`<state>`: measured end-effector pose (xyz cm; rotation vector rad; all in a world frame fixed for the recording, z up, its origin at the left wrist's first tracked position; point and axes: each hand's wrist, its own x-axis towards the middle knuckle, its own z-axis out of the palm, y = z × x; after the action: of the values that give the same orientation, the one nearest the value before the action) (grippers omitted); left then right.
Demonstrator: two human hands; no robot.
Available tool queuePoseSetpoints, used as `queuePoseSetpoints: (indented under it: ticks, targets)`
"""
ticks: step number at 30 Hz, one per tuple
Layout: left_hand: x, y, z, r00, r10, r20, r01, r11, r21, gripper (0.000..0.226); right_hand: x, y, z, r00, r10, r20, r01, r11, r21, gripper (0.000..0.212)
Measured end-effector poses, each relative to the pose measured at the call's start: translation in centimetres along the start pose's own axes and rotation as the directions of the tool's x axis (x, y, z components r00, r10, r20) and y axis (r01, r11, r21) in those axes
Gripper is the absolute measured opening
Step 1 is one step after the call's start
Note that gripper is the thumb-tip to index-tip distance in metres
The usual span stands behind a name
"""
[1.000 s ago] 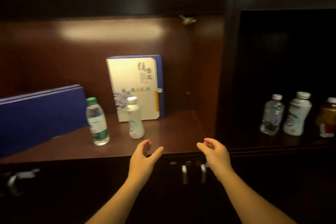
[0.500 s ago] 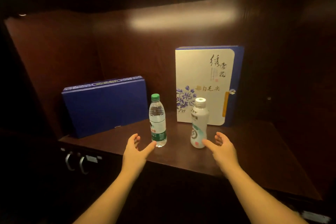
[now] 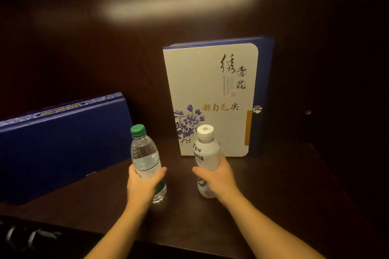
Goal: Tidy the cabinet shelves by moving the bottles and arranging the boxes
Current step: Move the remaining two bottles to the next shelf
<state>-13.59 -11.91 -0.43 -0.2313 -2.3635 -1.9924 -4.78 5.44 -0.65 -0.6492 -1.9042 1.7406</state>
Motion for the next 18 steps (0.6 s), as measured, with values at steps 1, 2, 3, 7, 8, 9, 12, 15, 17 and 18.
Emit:
queuePoseSetpoints:
  ticks: [1, 2, 3, 7, 8, 9, 12, 15, 17, 18]
  targets:
    - [-0.5, 0.2, -0.1, 1.0, 0.002, 0.008, -0.002, 1.0, -0.001, 0.065, -0.5, -0.1, -0.3, 1.0, 0.004, -0.011, -0.004, 1.0, 0.005, 0.052]
    - [-1.1, 0.5, -0.2, 1.0, 0.006, 0.018, -0.006, 1.0, 0.002, 0.063, -1.2, -0.3, -0.7, 1.0, 0.006, -0.028, -0.006, 1.0, 0.009, 0.052]
    - [-1.9, 0.9, -0.3, 0.999, 0.015, 0.029, -0.015, 1.0, -0.003, 0.06, -2.0, -0.5, -1.2, 0.999, 0.007, -0.045, -0.006, 1.0, 0.017, 0.051]
    - [-6.5, 2.7, -0.4, 0.994, 0.067, 0.088, -0.063, 0.997, -0.048, 0.056, -6.9, -1.6, -4.6, 0.991, 0.007, -0.13, -0.001, 0.999, 0.043, 0.046]
    - [-8.0, 3.2, -0.2, 0.991, 0.075, 0.108, -0.068, 0.995, -0.072, 0.056, -8.6, -1.9, -5.7, 0.989, 0.001, -0.151, 0.006, 0.999, 0.051, 0.044]
    - [-9.6, 3.5, 0.1, 0.988, 0.083, 0.133, -0.07, 0.993, -0.099, 0.056, -10.4, -2.0, -6.9, 0.985, -0.004, -0.17, 0.013, 0.998, 0.053, 0.043]
    - [-15.5, 4.5, 2.0, 0.963, 0.111, 0.247, -0.07, 0.984, -0.166, 0.056, -16.2, -1.6, -11.4, 0.974, -0.03, -0.226, 0.037, 0.999, 0.026, 0.043]
    - [-22.3, 5.4, 5.3, 0.916, 0.135, 0.379, -0.056, 0.976, -0.212, 0.058, -21.6, -0.8, -16.9, 0.951, -0.026, -0.308, 0.02, 1.0, -0.023, 0.044]
    - [-26.5, 6.1, 7.9, 0.876, 0.145, 0.46, -0.049, 0.976, -0.213, 0.059, -24.4, -0.5, -20.9, 0.925, -0.017, -0.38, -0.003, 0.999, -0.051, 0.043]
    - [-28.6, 6.5, 9.3, 0.852, 0.154, 0.501, -0.052, 0.976, -0.212, 0.059, -25.8, -0.5, -23.0, 0.909, -0.014, -0.416, -0.012, 0.998, -0.059, 0.043]
